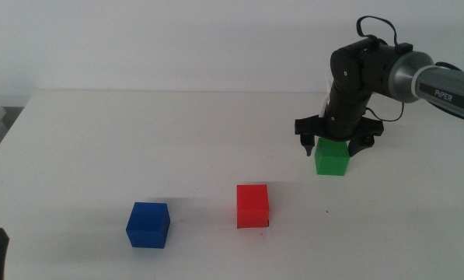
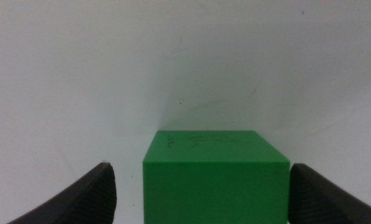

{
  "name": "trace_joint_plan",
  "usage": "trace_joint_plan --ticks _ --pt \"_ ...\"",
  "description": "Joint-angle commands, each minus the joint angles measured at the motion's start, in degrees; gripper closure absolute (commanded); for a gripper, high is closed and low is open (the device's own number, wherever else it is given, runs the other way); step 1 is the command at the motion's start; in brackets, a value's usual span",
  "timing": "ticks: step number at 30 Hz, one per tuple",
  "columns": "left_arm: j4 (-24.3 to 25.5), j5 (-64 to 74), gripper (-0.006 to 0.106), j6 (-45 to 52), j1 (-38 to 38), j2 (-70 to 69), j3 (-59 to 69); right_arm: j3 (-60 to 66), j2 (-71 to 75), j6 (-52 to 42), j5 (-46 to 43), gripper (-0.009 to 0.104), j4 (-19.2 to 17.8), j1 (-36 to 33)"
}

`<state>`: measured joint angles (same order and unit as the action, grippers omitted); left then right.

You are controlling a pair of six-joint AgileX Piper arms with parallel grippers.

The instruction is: Stack red cubes first, then green, then blue cubes in a specific spot.

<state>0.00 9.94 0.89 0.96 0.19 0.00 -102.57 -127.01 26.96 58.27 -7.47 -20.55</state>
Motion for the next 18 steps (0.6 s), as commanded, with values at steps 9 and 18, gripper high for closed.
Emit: trace_joint_plan --ticks 9,18 --pt "0.0 -0.7 0.009 -0.3 -0.2 -0.2 0.0 0.1 0.0 1.1 2.6 0.074 0.4 0.6" --pt "0.0 -0.7 0.009 -0.3 -0.2 -0.2 0.0 0.1 12.6 8.6 10.6 0.085 -4.6 -8.6"
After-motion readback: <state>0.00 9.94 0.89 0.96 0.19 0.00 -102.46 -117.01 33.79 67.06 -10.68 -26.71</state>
